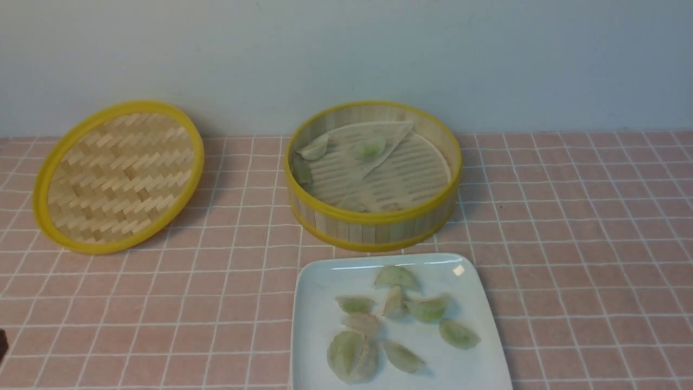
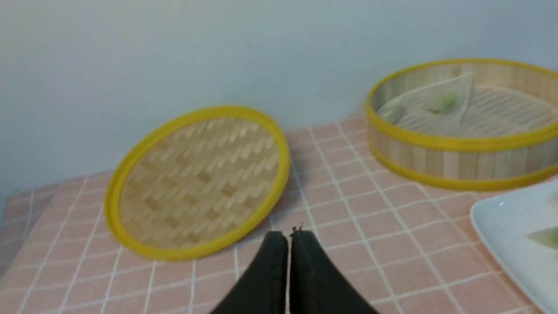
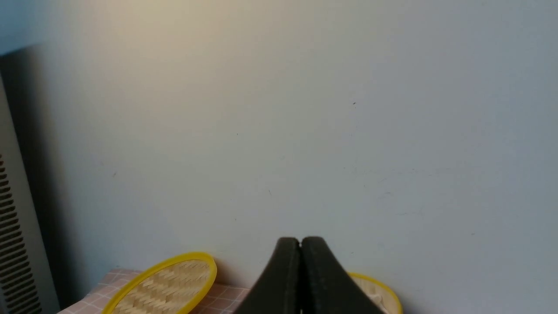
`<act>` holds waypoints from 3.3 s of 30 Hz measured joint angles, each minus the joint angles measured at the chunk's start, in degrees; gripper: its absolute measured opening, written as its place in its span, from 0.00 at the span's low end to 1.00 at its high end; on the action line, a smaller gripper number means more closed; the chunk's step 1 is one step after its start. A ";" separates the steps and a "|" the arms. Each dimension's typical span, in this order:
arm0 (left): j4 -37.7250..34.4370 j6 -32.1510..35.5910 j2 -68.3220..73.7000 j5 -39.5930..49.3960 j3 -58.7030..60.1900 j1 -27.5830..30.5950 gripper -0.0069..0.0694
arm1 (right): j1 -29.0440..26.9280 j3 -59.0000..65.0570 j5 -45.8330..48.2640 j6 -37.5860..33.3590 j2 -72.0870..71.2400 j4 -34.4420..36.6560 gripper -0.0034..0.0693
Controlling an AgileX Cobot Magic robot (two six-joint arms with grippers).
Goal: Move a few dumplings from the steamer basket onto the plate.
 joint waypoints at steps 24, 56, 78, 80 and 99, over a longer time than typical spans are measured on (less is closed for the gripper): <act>-2.76 -0.82 -2.54 -0.36 11.74 3.98 0.08 | 0.00 0.06 0.63 0.00 0.00 0.00 0.03; -2.80 -0.82 -2.54 -0.38 11.74 3.98 0.08 | -23.45 25.09 -1.46 -1.48 -0.05 -2.73 0.03; -2.80 -0.82 -2.54 -0.46 11.74 3.98 0.08 | -28.20 32.51 -8.24 -1.48 0.08 -2.93 0.03; -2.80 -0.82 -2.54 -0.46 11.74 3.98 0.08 | -28.20 32.51 -8.24 -1.48 0.08 -2.93 0.03; -2.80 -0.82 -2.54 -0.46 11.74 3.98 0.08 | -28.20 32.51 -8.24 -1.48 0.08 -2.93 0.03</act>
